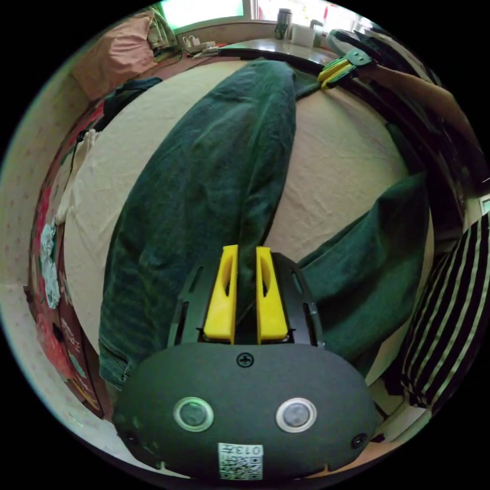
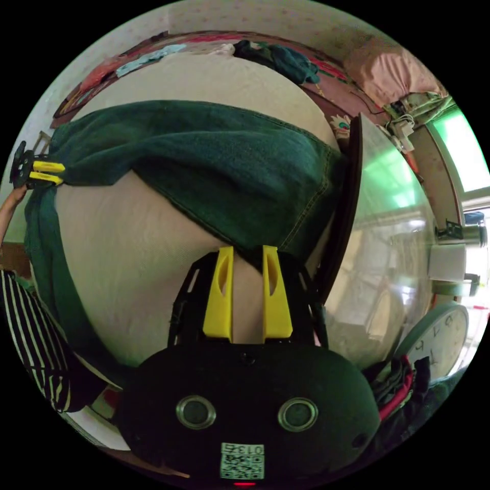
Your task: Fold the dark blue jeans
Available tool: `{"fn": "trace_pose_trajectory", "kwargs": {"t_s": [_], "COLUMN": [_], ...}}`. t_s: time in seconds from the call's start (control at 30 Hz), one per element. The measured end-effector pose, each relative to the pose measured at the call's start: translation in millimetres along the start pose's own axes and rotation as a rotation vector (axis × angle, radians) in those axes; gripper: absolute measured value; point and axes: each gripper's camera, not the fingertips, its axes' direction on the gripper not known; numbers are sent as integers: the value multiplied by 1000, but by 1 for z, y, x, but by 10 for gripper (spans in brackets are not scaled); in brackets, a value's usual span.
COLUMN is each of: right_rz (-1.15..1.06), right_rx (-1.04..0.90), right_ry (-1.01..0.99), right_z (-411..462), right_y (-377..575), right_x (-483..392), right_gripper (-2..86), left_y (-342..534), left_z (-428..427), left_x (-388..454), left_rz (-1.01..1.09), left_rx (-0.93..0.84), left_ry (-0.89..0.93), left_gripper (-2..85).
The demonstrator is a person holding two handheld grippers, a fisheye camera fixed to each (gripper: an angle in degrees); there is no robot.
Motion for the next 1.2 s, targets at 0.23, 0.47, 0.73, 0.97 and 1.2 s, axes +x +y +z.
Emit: {"fn": "trace_pose_trajectory", "kwargs": {"t_s": [0.23, 0.47, 0.73, 0.97, 1.2], "right_rz": [-67, -140, -98, -76, -151], "right_rx": [-80, -180, -214, 195, 199], "right_ry": [147, 189, 483, 203, 37], "right_z": [-25, -32, -20, -44, -7], "right_y": [-16, 9, 10, -58, -136], "right_x": [5, -17, -51, -86, -118], "right_gripper": [28, 28, 39, 69, 56], "left_y": [-6, 13, 158, 248, 236], "left_z": [-30, -11, -42, -13, 31], "left_x": [-41, -28, -112, -168, -164], "left_rz": [26, 94, -553, -944, -840], "left_rx": [12, -47, 197, 245, 52], "left_ry": [195, 182, 85, 69, 50], "left_gripper": [19, 66, 103, 172, 71]}}
